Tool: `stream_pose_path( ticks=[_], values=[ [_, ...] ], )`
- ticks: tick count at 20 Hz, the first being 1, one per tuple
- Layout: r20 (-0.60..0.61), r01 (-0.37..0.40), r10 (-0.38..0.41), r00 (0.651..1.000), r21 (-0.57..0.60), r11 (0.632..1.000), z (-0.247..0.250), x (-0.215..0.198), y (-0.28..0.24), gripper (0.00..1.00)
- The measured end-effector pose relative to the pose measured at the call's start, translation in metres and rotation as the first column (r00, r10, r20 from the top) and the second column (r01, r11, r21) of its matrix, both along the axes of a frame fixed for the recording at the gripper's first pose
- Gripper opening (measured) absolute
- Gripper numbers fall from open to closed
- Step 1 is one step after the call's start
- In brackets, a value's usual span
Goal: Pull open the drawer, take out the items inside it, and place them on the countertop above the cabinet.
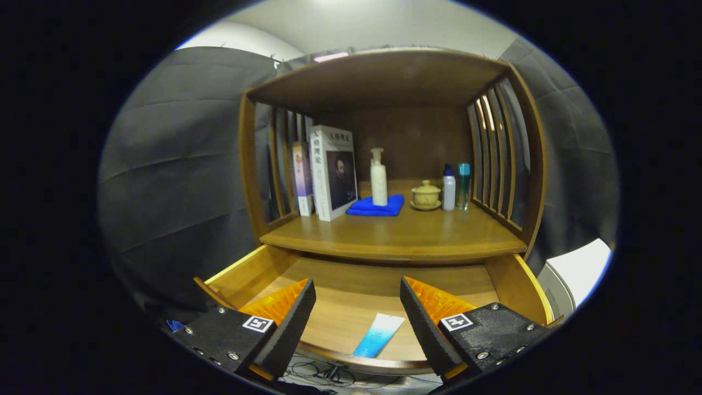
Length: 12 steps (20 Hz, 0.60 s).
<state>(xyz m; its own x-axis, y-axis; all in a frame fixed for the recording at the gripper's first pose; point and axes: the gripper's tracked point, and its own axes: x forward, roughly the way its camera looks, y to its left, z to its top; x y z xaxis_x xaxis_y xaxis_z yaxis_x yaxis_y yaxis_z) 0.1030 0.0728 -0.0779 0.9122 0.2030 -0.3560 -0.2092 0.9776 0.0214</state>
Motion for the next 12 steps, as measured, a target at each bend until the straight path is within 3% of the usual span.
stream_pose_path(
  ticks=[5,8,12],
  values=[
    [-0.227,-0.019,0.012,0.974,-0.029,0.999,-0.05,0.025,-0.014,0.94],
    [-0.366,-0.021,-0.006,0.931,-0.069,0.997,-0.083,0.023,-0.026,0.95],
    [-0.536,-0.045,-0.008,0.844,-0.086,0.995,-0.117,0.014,-0.028,0.95]
  ],
)
